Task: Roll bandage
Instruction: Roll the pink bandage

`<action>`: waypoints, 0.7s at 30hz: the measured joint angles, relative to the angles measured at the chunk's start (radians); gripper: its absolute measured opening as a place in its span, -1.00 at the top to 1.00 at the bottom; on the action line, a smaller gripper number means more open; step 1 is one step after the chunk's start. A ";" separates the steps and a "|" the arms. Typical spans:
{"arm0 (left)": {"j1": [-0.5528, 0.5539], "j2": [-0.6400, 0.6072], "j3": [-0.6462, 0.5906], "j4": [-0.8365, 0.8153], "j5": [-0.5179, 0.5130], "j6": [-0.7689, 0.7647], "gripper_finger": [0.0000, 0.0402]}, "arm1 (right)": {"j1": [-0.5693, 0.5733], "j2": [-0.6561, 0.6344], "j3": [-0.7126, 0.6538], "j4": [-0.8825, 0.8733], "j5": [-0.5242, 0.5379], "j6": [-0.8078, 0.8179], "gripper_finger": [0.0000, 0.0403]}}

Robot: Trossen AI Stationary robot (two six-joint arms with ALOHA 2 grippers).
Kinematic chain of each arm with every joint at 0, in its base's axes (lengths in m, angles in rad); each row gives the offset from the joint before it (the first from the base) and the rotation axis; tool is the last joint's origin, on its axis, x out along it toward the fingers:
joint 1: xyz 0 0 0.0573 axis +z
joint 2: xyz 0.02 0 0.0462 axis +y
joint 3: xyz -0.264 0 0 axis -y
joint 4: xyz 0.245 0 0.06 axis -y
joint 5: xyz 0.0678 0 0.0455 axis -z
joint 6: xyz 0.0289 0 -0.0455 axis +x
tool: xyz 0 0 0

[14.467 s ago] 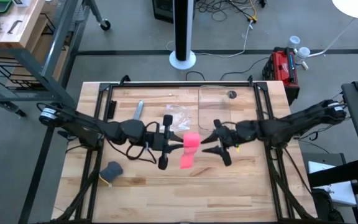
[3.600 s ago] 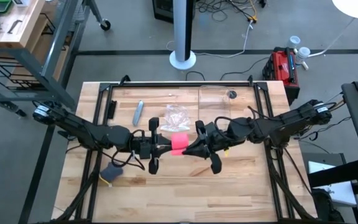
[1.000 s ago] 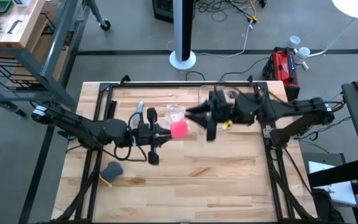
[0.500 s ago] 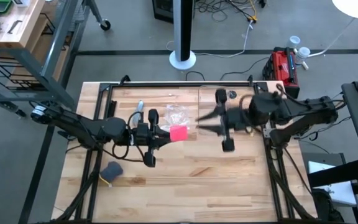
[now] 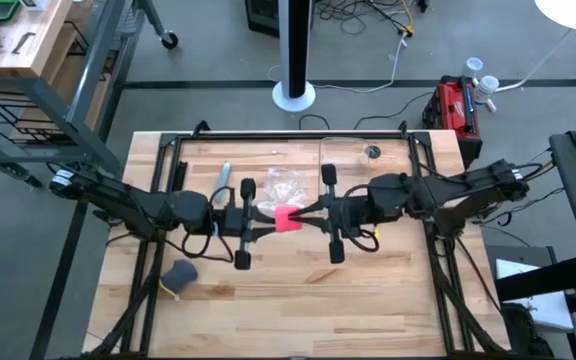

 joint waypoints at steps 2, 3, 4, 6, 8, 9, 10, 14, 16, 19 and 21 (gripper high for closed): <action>0.000 0.000 0.000 0.001 0.000 0.009 0.96 | -0.002 0.000 0.000 -0.003 -0.009 0.003 0.99; 0.000 0.000 0.000 0.003 0.000 0.011 0.96 | -0.001 0.000 0.000 -0.005 -0.011 0.003 0.99; 0.000 0.000 0.000 0.002 0.000 0.012 0.96 | 0.000 0.000 0.000 -0.005 -0.012 0.003 0.99; 0.000 0.000 0.000 0.002 0.000 0.014 0.96 | 0.001 0.000 0.000 -0.009 -0.017 0.007 0.99; 0.000 0.000 0.000 0.002 0.000 0.014 0.96 | 0.000 0.000 0.000 -0.016 -0.015 0.007 1.00; 0.000 0.000 0.000 0.004 0.000 0.014 0.96 | 0.000 0.000 0.000 -0.024 -0.013 0.007 1.00; 0.000 0.000 0.000 0.004 0.000 0.014 0.96 | 0.000 0.000 0.000 -0.032 -0.011 0.008 1.00; 0.000 0.000 -0.002 -0.004 0.007 0.018 0.96 | -0.003 0.017 0.000 -0.053 -0.006 0.023 1.00; 0.000 0.001 -0.003 -0.013 0.034 0.032 0.96 | -0.006 0.031 0.000 -0.053 -0.002 0.028 1.00; -0.002 0.000 -0.003 -0.034 0.044 0.042 0.96 | -0.006 0.041 0.000 -0.054 0.004 0.026 1.00; -0.002 0.000 -0.003 -0.064 0.045 0.045 0.96 | -0.007 0.044 0.000 -0.065 0.000 0.017 1.00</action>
